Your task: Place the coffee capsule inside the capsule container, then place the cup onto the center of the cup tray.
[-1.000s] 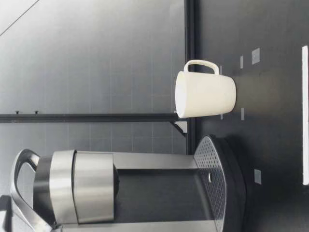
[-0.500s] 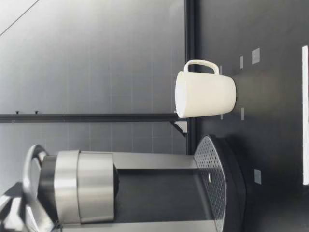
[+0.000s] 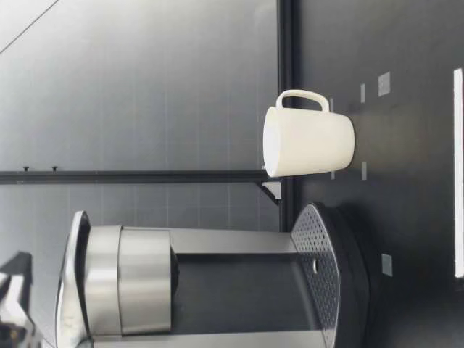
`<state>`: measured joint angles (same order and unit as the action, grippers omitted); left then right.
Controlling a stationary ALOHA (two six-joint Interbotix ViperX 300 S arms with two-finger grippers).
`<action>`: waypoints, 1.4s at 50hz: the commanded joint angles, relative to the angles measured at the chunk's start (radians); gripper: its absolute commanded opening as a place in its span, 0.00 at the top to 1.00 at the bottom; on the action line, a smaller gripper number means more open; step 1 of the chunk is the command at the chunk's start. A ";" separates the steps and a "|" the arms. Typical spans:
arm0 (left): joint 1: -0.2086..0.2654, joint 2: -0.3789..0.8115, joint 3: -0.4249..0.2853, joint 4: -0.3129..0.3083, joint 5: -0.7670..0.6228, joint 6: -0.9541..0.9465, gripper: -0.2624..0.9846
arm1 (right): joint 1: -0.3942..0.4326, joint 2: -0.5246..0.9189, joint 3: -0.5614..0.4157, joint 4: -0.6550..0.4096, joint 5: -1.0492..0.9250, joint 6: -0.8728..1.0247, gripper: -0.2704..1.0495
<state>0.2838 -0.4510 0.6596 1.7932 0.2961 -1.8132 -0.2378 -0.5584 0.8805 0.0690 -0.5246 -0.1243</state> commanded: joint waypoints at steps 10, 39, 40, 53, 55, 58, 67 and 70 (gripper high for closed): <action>-0.014 0.020 -0.080 -0.025 0.149 0.129 0.66 | -0.037 0.021 -0.164 -0.006 0.437 -0.092 0.43; -0.158 -0.018 -0.276 -0.831 0.597 1.015 0.66 | -0.229 0.256 -0.620 -0.034 1.422 -0.380 0.43; -0.158 -0.018 -0.285 -0.868 0.603 1.040 0.66 | -0.238 0.261 -0.624 -0.020 1.430 -0.396 0.43; -0.175 -0.052 -0.310 -1.127 0.623 1.210 0.66 | -0.394 0.310 -0.598 0.311 1.476 -0.680 0.42; -0.181 -0.061 -0.308 -1.154 0.618 1.223 0.66 | -0.419 0.322 -0.591 0.353 1.474 -0.726 0.42; -0.189 -0.074 -0.308 -1.193 0.614 1.239 0.66 | -0.445 0.342 -0.577 0.399 1.471 -0.796 0.42; -0.196 -0.109 -0.285 -1.256 0.589 1.262 0.66 | -0.472 0.402 -0.525 0.442 1.411 -0.936 0.35; -0.196 -0.117 -0.278 -1.256 0.586 1.261 0.66 | -0.472 0.419 -0.508 0.443 1.374 -0.951 0.31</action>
<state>0.0890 -0.5492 0.3881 0.5369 0.8928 -0.5507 -0.7026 -0.1427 0.3728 0.5047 0.8866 -1.0661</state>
